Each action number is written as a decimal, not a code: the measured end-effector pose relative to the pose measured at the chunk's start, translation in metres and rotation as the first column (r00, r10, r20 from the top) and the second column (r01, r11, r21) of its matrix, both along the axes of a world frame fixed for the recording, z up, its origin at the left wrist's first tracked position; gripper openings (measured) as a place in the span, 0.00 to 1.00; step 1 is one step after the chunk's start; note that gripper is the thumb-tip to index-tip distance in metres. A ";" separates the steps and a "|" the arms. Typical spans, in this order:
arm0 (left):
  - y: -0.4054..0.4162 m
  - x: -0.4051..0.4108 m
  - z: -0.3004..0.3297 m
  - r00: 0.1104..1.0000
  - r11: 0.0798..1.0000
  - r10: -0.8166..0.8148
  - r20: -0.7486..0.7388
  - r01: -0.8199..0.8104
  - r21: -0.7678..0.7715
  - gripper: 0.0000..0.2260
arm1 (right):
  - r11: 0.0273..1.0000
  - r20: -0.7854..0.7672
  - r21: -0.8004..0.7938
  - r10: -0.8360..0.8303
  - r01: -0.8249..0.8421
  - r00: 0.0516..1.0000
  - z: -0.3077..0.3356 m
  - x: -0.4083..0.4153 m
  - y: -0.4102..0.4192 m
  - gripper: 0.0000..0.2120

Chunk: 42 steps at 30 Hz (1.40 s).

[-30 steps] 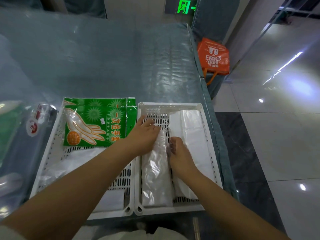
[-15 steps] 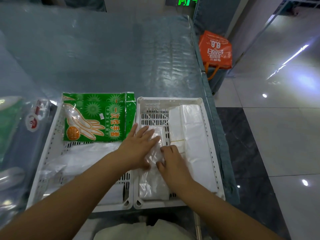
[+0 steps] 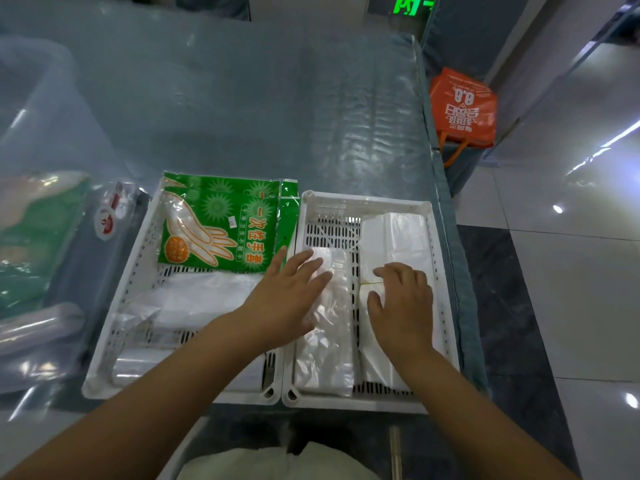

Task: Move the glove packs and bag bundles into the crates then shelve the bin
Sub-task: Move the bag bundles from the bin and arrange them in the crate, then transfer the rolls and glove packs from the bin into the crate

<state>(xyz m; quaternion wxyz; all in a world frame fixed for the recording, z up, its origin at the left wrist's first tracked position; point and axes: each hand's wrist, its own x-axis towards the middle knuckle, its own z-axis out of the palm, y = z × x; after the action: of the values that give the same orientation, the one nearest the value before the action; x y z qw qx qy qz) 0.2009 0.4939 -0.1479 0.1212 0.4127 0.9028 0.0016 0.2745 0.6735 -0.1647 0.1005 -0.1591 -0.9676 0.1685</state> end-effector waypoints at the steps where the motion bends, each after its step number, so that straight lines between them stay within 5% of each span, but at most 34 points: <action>1: -0.004 0.000 0.007 1.000 1.000 0.011 -0.014 -0.011 0.014 0.35 | 0.999 -0.026 -0.020 0.033 -0.033 0.999 0.004 -0.004 -0.007 0.15; 8: -0.063 -0.002 0.082 0.974 0.960 0.208 -0.085 -0.187 0.211 0.23 | 0.944 -0.207 -0.106 0.288 -0.314 0.935 0.054 -0.041 -0.078 0.12; 18: -0.249 0.002 0.195 0.832 0.900 0.418 -0.364 -0.324 0.293 0.14 | 0.807 -0.402 0.258 0.590 -0.532 0.700 0.155 -0.093 -0.220 0.06; 24: -0.401 -0.023 0.200 0.763 0.828 0.559 -0.325 -0.491 0.269 0.16 | 0.686 -0.408 0.378 0.726 -0.622 0.553 0.187 -0.129 -0.343 0.05; 29: -0.502 -0.056 0.177 0.758 0.813 0.581 -0.298 -0.557 0.170 0.17 | 0.594 -0.247 0.372 0.804 -0.713 0.541 0.180 -0.166 -0.439 0.06; 34: -0.558 -0.082 0.156 0.794 0.838 0.545 -0.269 -0.513 0.185 0.17 | 0.537 0.327 0.224 0.744 -0.813 0.582 0.131 -0.212 -0.518 0.14; 42: -0.577 -0.092 0.132 0.867 0.913 0.399 -0.298 -0.348 0.213 0.14 | 0.804 0.574 -0.192 0.557 -0.563 0.600 0.057 -0.247 -0.582 0.29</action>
<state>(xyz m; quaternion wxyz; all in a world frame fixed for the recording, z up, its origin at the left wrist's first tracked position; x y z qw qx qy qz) 0.1093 -0.0827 -0.0162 -0.0683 0.2320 0.9700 0.0238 0.0273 0.0917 -0.1082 -0.2711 0.1070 -0.9481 0.1270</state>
